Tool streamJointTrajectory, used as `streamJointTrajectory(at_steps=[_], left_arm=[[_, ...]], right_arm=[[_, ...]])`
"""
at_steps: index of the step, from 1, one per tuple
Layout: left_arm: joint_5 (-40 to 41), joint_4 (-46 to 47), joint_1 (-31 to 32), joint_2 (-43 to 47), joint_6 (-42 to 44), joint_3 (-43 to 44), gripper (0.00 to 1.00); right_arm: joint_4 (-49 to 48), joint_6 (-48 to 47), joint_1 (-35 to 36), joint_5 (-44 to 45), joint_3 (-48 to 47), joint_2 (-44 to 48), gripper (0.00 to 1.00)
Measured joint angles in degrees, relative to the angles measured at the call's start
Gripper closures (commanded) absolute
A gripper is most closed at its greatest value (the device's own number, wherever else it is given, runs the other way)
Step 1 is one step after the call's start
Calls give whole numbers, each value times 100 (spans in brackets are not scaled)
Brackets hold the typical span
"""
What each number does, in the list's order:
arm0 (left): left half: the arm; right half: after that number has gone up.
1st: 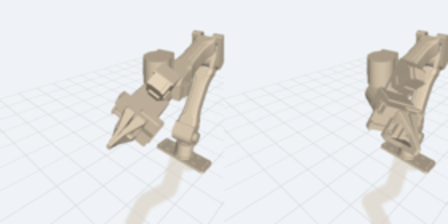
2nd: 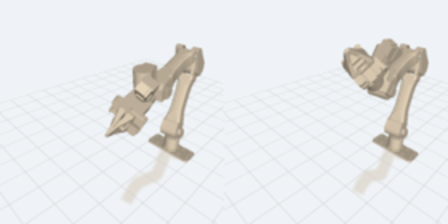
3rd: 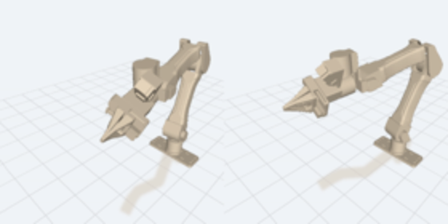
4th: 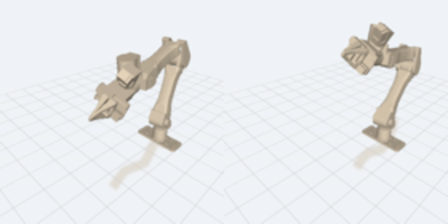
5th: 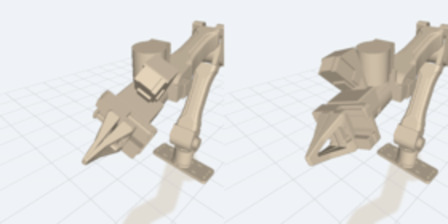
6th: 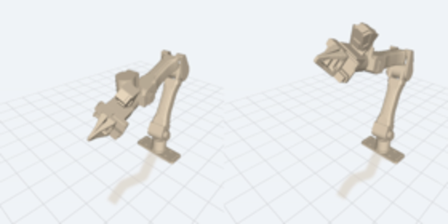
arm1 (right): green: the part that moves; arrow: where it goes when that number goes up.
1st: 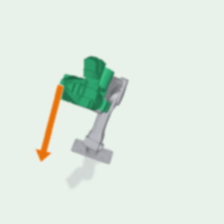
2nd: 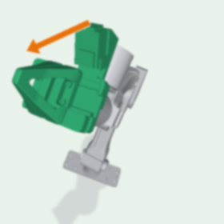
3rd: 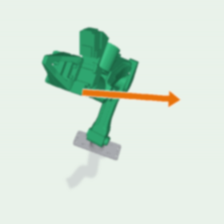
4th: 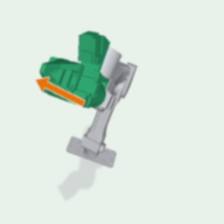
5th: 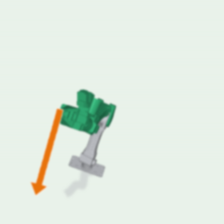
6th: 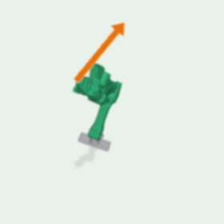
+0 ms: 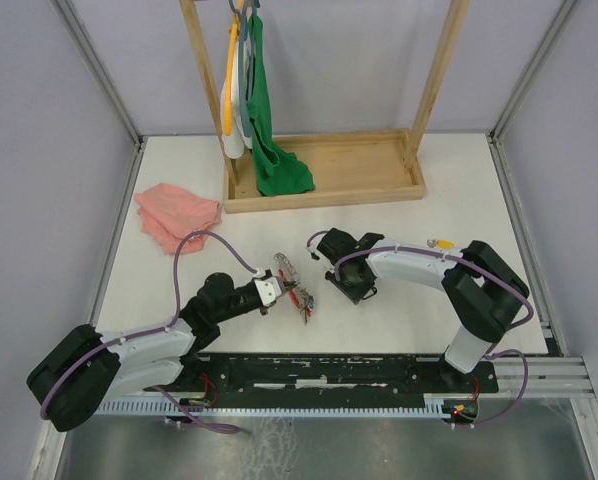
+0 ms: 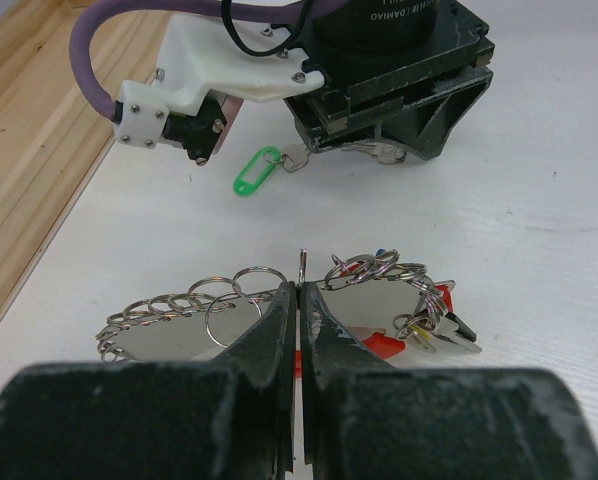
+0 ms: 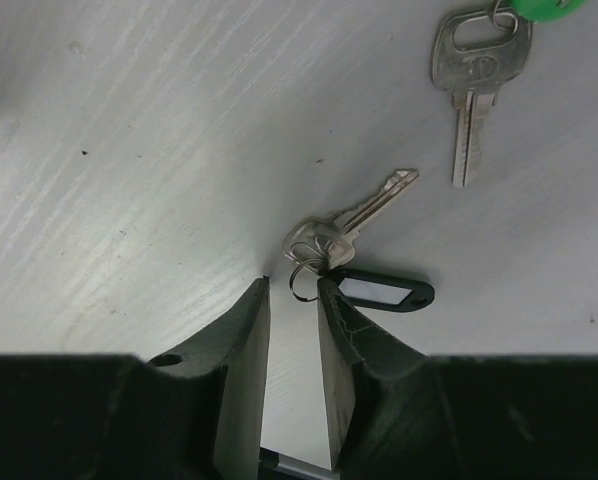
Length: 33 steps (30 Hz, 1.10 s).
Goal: Put the keys on the keyring
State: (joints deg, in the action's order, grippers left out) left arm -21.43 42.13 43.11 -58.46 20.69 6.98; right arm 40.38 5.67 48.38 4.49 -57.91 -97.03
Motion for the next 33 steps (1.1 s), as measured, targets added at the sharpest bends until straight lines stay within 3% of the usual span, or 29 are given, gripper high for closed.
streamJointTrajectory(at_steps=[5,15,19,26,33], left_arm=[[0,0,0,2,0,0,97],[0,0,0,4,0,0,97],[-2,0,0,48,-2,0,97],[0,-2,0,79,-2,0,97],[0,-4,0,87,-2,0,97]], right_arm=[[-17,4,0,168,-15,-35,74],[-24,127,-22,527,-66,-24,99],[216,411,-302,590,-203,142,99],[612,1338,-1663,1178,-496,730,100],[787,2669,-1711,1969,-448,938,100]])
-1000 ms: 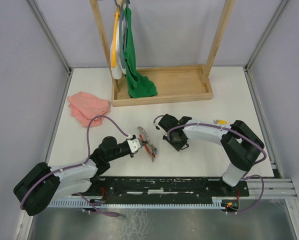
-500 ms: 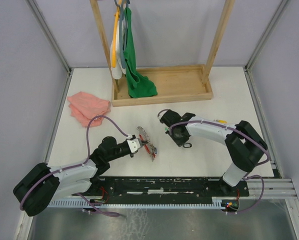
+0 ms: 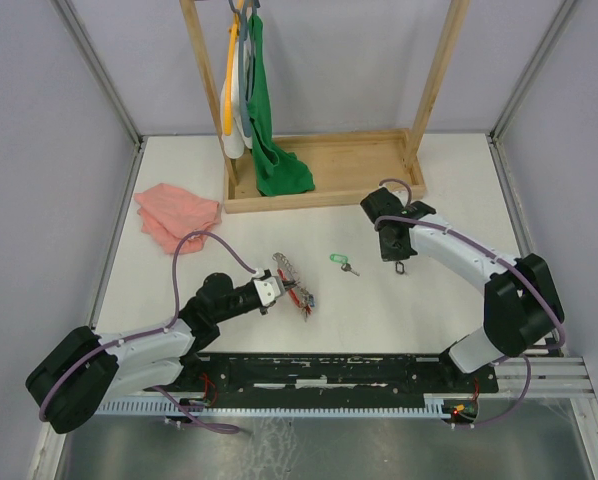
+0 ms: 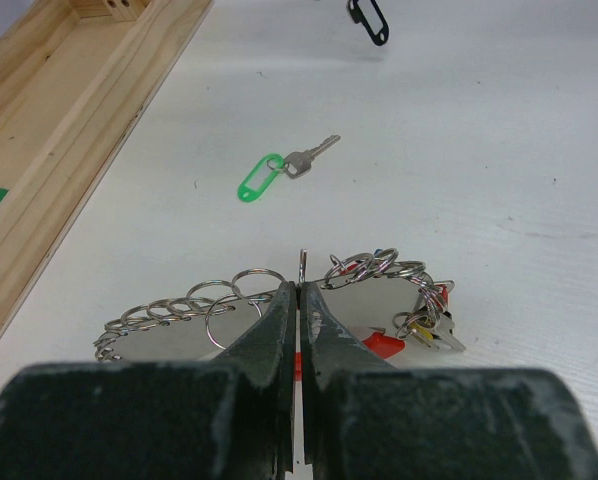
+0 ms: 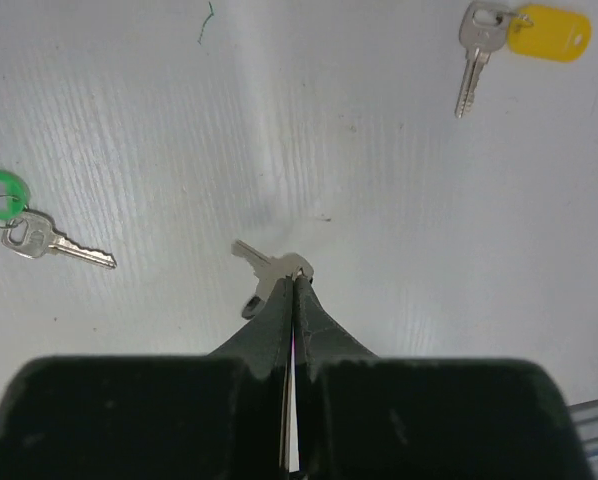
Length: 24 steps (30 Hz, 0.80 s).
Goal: Put the keys on the keyring
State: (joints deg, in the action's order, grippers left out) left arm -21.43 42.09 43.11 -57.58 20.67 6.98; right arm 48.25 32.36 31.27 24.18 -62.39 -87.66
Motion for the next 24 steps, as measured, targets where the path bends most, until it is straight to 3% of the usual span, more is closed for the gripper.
streamJointTrajectory(at_steps=[10,20,24], left_arm=[[0,0,0,0,-2,0,97],[4,-7,0,0,-2,0,97],[20,-11,0,0,-2,0,97]], right_arm=[[-752,1751,98,-632,1283,293,99],[-1635,2949,393,-1399,1528,293,100],[-1996,3412,404,-1565,1716,286,92]])
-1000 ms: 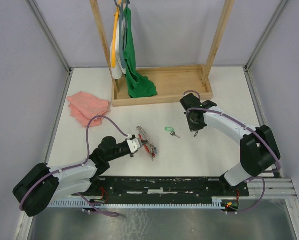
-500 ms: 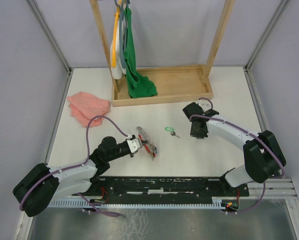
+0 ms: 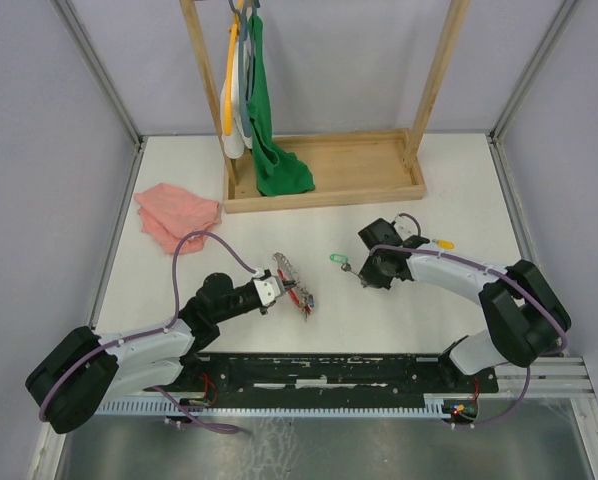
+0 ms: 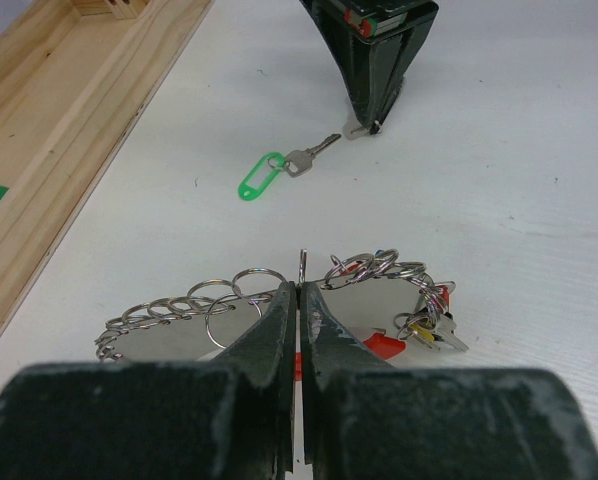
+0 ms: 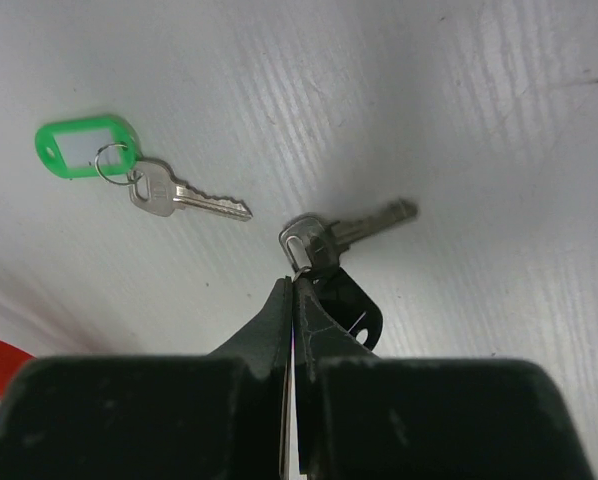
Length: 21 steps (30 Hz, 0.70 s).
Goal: Put the keys on the keyring
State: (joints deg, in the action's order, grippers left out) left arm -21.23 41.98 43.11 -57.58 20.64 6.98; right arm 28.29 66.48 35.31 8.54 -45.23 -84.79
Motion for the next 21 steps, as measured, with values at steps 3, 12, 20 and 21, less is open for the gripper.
streamJointTrajectory(at_steps=[3,12,20,21], left_arm=[[4,-7,0,0,0,0,97],[17,-11,0,0,0,0,97],[17,-17,0,9,-2,0,97],[17,-22,0,15,-2,0,97]], right_arm=[[-221,179,33,-68,4,-68,81],[63,-763,57,-17,-361,-46,47],[407,-2614,-225,-256,-693,105,31],[433,-2761,-245,-315,-693,92,28]])
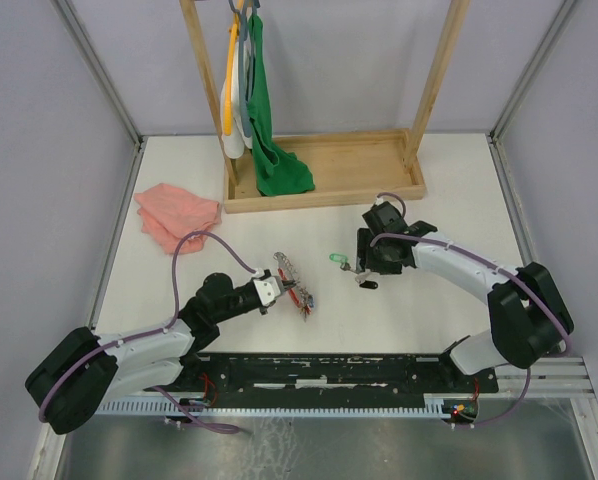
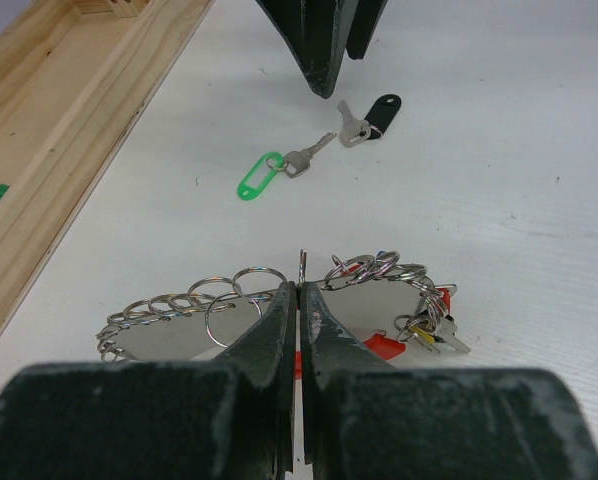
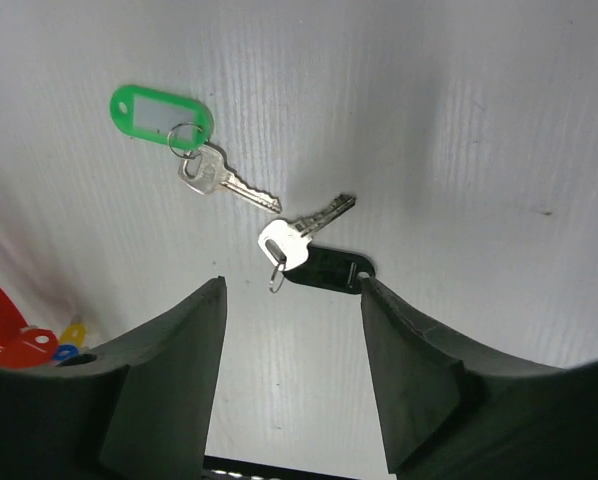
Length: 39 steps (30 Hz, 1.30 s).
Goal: Put the keys on the keyring
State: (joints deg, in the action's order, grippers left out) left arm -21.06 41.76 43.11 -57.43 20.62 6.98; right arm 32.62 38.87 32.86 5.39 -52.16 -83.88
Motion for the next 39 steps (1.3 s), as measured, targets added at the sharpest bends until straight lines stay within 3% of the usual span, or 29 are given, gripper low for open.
streamJointTrajectory(at_steps=[4,12,20,30,36,39], left_arm=[[0,-7,0,44,0,0,97],[-2,-7,0,46,0,0,97],[-9,-7,0,46,0,0,97],[-4,-9,0,81,0,0,97],[-2,-9,0,127,0,0,97],[-2,-9,0,153,0,0,97]], right_arm=[[44,-636,-22,-258,37,-59,19],[35,-1639,-197,-553,57,-400,14],[-260,-1912,-256,-1268,98,-743,12],[-645,-1434,227,-2203,249,-693,17],[-286,-1692,549,-2028,74,-695,18],[205,-2179,518,-1652,-356,-695,28]])
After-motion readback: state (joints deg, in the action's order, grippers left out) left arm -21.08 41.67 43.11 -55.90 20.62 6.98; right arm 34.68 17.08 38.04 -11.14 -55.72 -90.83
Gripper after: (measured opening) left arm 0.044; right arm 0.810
